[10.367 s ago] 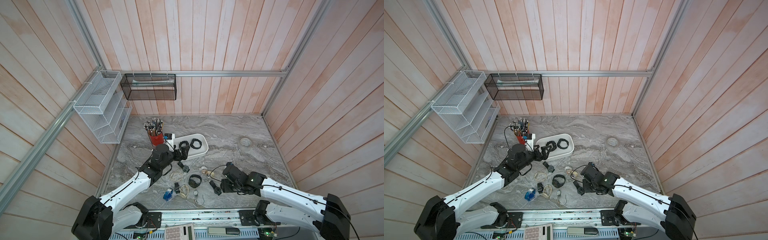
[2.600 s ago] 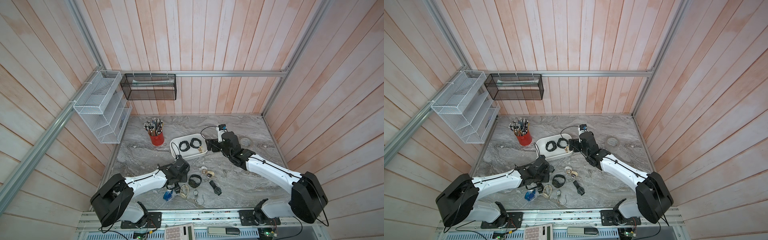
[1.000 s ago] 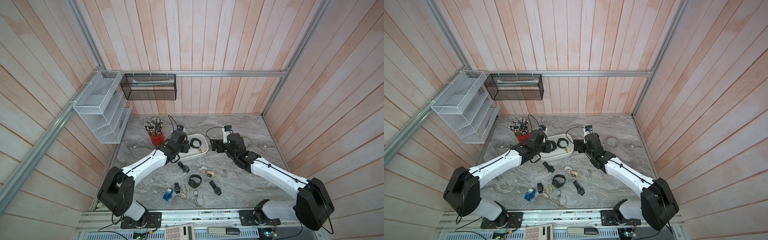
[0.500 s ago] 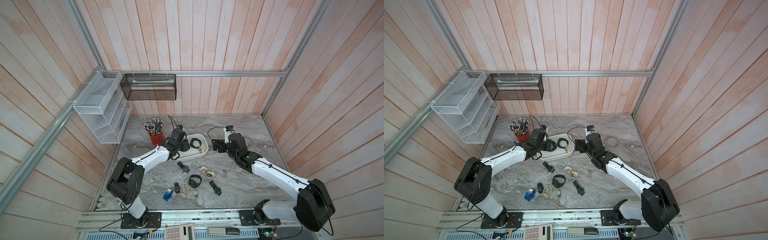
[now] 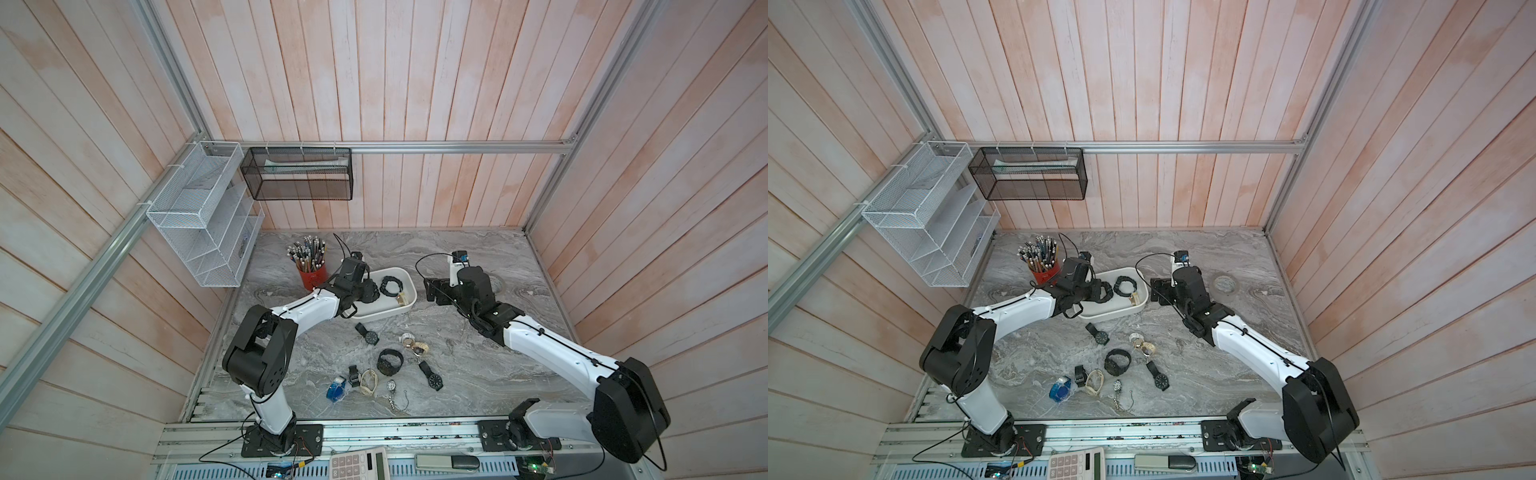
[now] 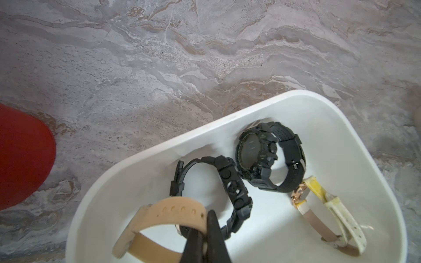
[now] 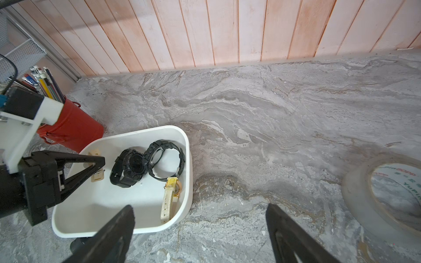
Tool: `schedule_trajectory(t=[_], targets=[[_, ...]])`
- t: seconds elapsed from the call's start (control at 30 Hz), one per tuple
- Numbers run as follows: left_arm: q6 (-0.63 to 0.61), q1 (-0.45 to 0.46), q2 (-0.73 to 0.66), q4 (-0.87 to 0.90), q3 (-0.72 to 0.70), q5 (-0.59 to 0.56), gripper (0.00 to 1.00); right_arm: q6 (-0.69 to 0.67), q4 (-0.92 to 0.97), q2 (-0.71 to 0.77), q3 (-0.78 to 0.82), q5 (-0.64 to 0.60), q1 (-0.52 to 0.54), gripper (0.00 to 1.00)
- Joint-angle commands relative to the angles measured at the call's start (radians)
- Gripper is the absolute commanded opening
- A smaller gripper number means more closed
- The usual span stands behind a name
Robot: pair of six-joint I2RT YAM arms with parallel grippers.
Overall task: Put the watch into the storage box
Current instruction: Place the watch in the storage box.
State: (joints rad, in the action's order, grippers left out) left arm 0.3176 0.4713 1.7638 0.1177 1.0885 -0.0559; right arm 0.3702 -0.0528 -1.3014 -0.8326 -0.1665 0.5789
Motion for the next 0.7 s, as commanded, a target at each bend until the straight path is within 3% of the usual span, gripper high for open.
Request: schedule_trajectory(t=[0.0, 0.07, 0.27, 0.53, 0.67], targets=[[0.009, -0.011, 0.028, -0.031, 0.004, 0.033, 0.0, -0.004, 0.001, -0.002, -0.009, -0.001, -0.007, 0.92], [0.014, -0.016, 0.029, -0.036, 0.002, 0.044, 0.0, -0.005, 0.002, -0.004, -0.012, 0.0, -0.007, 0.92], [0.021, -0.019, 0.021, -0.039, 0.0, 0.071, 0.12, -0.006, 0.002, -0.007, -0.02, 0.001, -0.007, 0.92], [0.022, -0.018, -0.056, -0.039, -0.006, 0.117, 0.45, -0.006, 0.004, -0.013, -0.031, 0.006, -0.007, 0.92], [0.029, -0.019, -0.13, -0.055, -0.037, 0.142, 0.67, -0.008, 0.006, -0.012, -0.032, 0.007, -0.007, 0.92]])
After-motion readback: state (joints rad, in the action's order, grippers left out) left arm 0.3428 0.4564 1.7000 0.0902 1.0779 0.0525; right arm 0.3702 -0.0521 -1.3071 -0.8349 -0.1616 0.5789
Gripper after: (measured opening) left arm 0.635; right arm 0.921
